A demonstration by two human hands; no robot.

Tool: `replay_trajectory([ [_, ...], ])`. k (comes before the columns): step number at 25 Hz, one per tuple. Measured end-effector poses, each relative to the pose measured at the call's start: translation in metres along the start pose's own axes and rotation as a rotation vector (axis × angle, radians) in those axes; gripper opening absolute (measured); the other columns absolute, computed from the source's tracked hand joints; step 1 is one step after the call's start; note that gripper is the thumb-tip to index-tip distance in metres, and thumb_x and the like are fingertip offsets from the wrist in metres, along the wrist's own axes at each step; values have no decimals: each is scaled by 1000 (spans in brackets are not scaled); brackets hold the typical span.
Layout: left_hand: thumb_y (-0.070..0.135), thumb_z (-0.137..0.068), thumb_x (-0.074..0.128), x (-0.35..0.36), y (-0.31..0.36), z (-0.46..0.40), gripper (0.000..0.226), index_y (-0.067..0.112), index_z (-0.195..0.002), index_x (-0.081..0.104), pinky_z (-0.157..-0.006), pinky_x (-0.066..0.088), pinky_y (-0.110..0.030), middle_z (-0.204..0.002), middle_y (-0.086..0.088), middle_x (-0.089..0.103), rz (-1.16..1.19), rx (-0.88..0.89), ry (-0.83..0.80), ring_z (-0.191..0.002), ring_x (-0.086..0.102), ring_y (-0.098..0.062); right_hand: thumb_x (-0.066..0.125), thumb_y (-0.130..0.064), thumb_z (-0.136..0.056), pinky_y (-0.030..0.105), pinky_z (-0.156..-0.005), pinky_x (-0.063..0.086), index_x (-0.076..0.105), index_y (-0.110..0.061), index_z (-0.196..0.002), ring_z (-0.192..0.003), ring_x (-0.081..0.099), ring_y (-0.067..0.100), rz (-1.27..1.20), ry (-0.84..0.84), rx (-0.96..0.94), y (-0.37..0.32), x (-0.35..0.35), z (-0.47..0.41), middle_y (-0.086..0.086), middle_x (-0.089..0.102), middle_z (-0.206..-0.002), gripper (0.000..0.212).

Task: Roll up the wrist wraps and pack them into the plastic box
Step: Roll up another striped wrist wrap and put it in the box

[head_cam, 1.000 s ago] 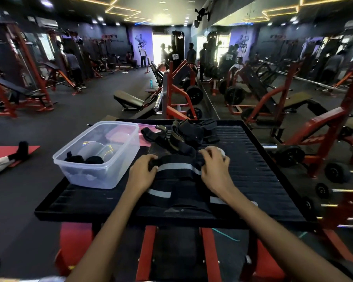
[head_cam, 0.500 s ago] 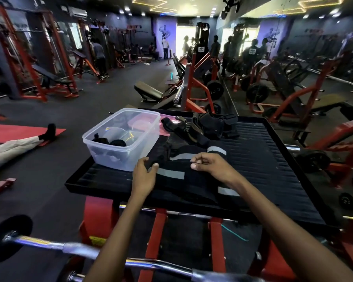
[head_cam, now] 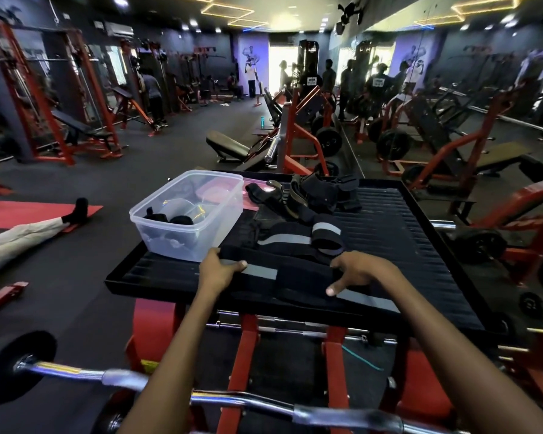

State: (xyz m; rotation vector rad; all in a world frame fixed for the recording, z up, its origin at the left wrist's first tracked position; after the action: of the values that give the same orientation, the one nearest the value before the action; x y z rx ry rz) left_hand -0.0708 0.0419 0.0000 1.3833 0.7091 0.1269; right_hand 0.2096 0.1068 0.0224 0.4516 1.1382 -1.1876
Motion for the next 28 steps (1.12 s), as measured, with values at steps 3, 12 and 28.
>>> replay_trajectory([
  [3,32,-63,82,0,-3,2,70,2,-119,53,-95,48,-36,-113,-10,62,237,-54,-23,-101,61,-24,76,-41,-74,33,-81,46,64,-17,-98,-97,59,22,-111,111,30,16,-2,10,4,65,-104,35],
  [12,18,-85,66,-3,3,17,46,6,-128,53,-100,42,-34,-117,-11,62,120,0,122,-112,56,-27,76,-24,-76,33,-91,47,65,-19,-109,-107,60,21,-349,330,-133,-1,-13,44,4,66,-111,36],
  [28,3,-85,52,51,38,-16,8,11,-86,54,-41,42,-17,-77,-8,58,755,-283,-126,-57,51,-13,44,-1,-91,38,-87,45,47,-5,-127,-114,49,35,430,444,-95,-157,43,95,18,46,-129,36],
])
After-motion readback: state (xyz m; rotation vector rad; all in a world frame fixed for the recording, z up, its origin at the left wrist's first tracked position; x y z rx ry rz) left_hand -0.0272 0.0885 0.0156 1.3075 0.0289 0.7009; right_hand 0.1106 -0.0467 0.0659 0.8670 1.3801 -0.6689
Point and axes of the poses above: each hand's wrist, its own z-axis away from the middle knuckle, its own x-axis out of the palm, y = z × x, the point moved 8 cm from there along -z, towards the middle knuckle
